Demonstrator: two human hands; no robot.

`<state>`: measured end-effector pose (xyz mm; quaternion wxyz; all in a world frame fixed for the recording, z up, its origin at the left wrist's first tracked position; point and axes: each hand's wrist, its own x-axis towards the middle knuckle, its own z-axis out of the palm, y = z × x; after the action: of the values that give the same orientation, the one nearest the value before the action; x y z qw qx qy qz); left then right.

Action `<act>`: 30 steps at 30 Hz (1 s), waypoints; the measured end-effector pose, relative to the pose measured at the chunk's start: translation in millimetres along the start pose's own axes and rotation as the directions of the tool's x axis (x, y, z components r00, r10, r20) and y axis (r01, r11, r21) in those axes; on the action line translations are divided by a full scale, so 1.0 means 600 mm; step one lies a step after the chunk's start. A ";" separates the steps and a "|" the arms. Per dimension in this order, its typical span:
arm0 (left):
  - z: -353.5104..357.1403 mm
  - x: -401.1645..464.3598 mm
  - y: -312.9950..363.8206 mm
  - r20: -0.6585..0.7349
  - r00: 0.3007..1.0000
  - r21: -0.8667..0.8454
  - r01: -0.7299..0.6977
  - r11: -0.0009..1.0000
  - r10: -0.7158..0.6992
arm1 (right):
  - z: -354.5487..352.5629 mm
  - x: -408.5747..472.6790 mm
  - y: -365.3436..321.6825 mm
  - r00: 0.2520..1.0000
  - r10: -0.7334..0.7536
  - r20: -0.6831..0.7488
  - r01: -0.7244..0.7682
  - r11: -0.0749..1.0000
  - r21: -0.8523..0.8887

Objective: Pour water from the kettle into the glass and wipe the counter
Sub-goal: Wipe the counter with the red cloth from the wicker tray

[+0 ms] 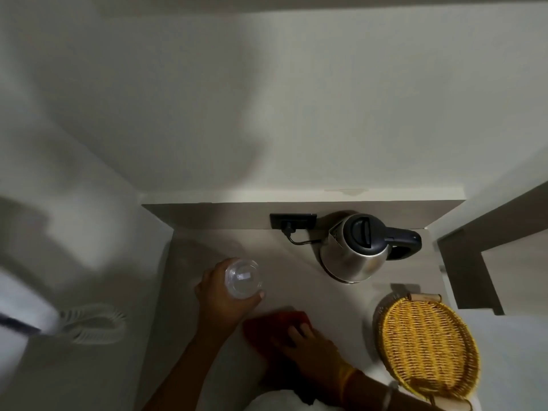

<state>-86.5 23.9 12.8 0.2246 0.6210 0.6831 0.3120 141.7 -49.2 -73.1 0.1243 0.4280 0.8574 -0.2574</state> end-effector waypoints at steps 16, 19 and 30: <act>0.035 0.000 0.036 0.082 0.996 -0.087 -0.011 0.996 0.018 | -0.016 0.027 -0.025 0.984 -0.144 0.108 0.153 0.986 -0.073; 0.034 -0.001 0.035 0.087 0.996 -0.088 0.031 0.996 -0.024 | 0.018 -0.049 0.046 0.990 -0.107 0.093 0.120 0.980 -0.158; 0.065 -0.013 0.039 0.134 0.985 -0.120 0.122 0.985 -0.106 | -0.079 0.088 0.016 0.988 0.141 0.055 -0.144 0.989 0.046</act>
<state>-42.1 22.6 1.1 0.3245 0.5838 0.6805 0.3013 118.0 17.0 -59.7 0.1536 0.4843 0.8145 -0.2801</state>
